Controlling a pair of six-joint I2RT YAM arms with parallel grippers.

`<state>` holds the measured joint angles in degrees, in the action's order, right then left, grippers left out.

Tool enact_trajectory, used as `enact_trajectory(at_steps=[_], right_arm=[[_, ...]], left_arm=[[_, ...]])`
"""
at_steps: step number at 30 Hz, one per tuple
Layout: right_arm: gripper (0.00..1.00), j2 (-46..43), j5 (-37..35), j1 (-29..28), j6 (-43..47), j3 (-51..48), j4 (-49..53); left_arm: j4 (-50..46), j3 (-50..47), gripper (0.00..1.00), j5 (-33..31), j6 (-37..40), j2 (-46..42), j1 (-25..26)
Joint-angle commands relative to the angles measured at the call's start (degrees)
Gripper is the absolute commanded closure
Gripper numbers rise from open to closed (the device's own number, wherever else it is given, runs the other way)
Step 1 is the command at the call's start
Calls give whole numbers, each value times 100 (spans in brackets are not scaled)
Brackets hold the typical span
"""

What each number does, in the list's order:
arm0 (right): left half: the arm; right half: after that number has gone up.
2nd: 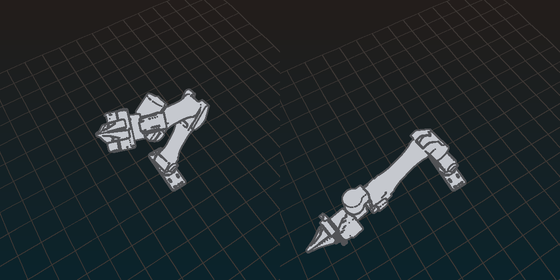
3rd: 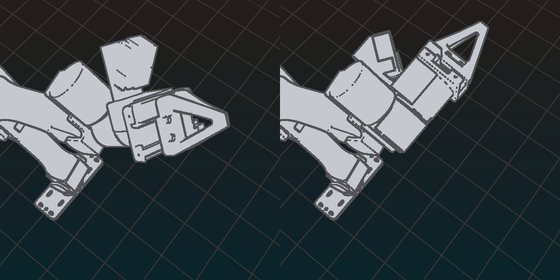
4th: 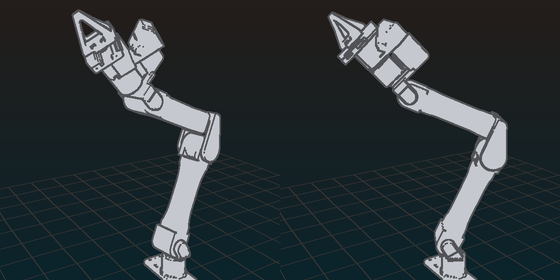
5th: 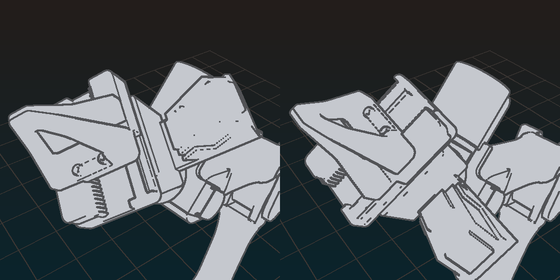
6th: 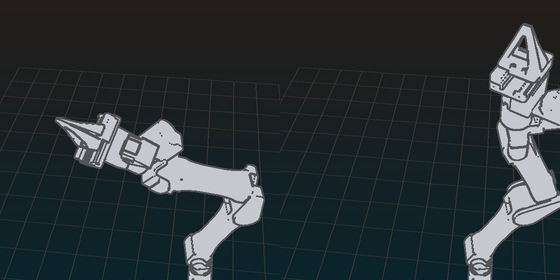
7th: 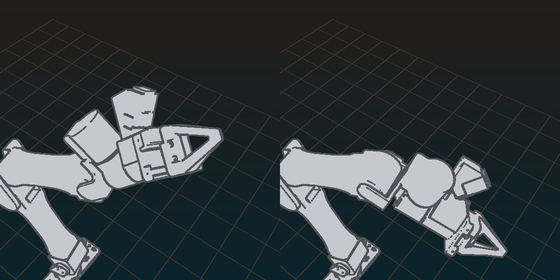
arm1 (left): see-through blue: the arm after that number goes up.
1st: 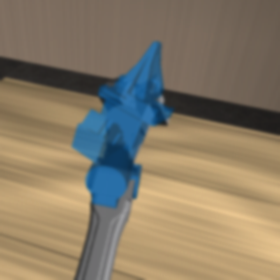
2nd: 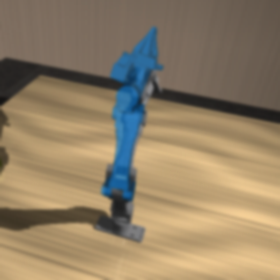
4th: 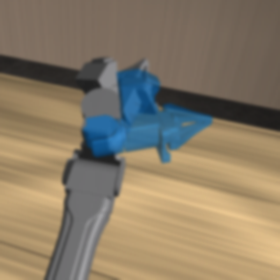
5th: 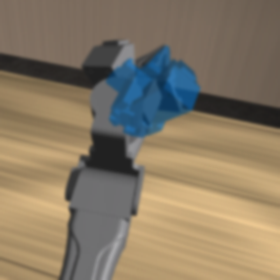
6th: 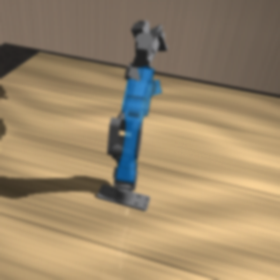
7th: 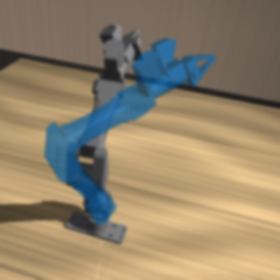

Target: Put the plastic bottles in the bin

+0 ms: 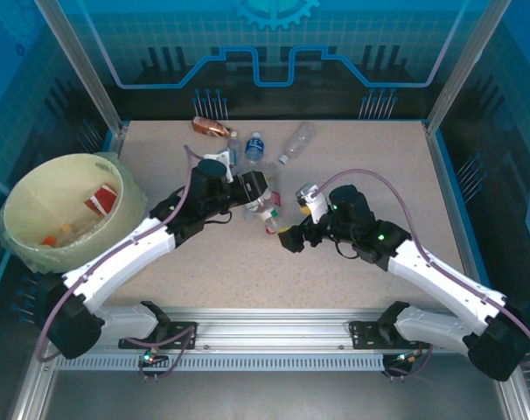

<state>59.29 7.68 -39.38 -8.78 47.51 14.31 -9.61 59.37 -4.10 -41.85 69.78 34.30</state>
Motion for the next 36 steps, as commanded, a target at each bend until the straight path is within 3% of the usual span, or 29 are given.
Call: enact_trajectory(at_steps=[1,9,18,20,26,30,36], right_arm=[[0,-316,-860,-44,-121,-234,-270],[0,-1191,-2195,91,-423,-699,-722],[0,-1543,-2254,384,-730,-971,-720],[0,-1534,-2220,415,-729,-955,-711],[0,-1467,-2170,466,-731,-868,-692],[0,-1374,-2055,479,-696,-729,-586],[0,-1341,-2010,500,-708,-668,-542]], left_arm=[[-453,-19,50,-528,327,-462,-96],[-1506,496,49,-883,856,-1404,-489],[-2180,1493,48,-1351,1758,-2076,-782],[-2436,1832,48,-1685,2015,-2047,-807],[-2490,2346,47,-3738,2885,-2005,-1019],[-2407,2498,48,-4125,3214,-1956,-1695],[-2482,2233,48,-3267,2871,-2002,-3173]])
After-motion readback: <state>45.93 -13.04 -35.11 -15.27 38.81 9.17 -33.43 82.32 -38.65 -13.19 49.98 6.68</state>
